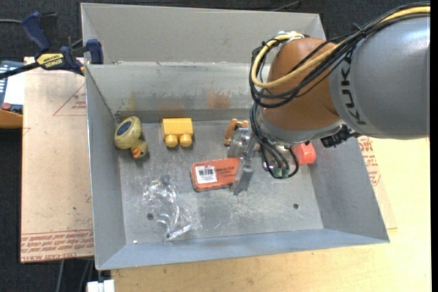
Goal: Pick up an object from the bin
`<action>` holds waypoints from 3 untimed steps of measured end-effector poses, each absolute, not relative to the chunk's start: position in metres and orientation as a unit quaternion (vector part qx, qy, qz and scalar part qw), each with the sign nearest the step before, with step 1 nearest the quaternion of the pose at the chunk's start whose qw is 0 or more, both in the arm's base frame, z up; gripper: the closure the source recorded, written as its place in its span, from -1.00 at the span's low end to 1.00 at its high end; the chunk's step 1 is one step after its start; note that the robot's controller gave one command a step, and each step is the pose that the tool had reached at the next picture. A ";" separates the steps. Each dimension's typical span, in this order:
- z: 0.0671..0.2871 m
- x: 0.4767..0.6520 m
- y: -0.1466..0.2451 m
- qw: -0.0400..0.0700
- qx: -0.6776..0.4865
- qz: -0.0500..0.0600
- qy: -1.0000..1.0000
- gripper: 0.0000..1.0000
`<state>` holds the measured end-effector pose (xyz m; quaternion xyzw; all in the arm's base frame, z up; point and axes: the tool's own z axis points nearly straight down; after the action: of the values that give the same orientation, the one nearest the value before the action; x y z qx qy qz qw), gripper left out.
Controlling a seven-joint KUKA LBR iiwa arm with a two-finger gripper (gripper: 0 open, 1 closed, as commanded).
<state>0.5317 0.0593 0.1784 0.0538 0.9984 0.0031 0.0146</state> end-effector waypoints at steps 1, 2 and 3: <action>0.243 0.513 0.048 -0.002 0.032 0.001 0.999 1.00; 0.141 0.514 0.061 0.006 0.078 0.002 0.997 1.00; 0.132 0.536 0.061 0.004 -0.007 0.002 1.000 1.00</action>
Offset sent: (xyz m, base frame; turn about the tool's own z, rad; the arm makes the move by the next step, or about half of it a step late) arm -0.0186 0.0020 -0.0411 0.0525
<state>0.5360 0.0615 0.1318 -0.0066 1.0000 0.0017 0.0036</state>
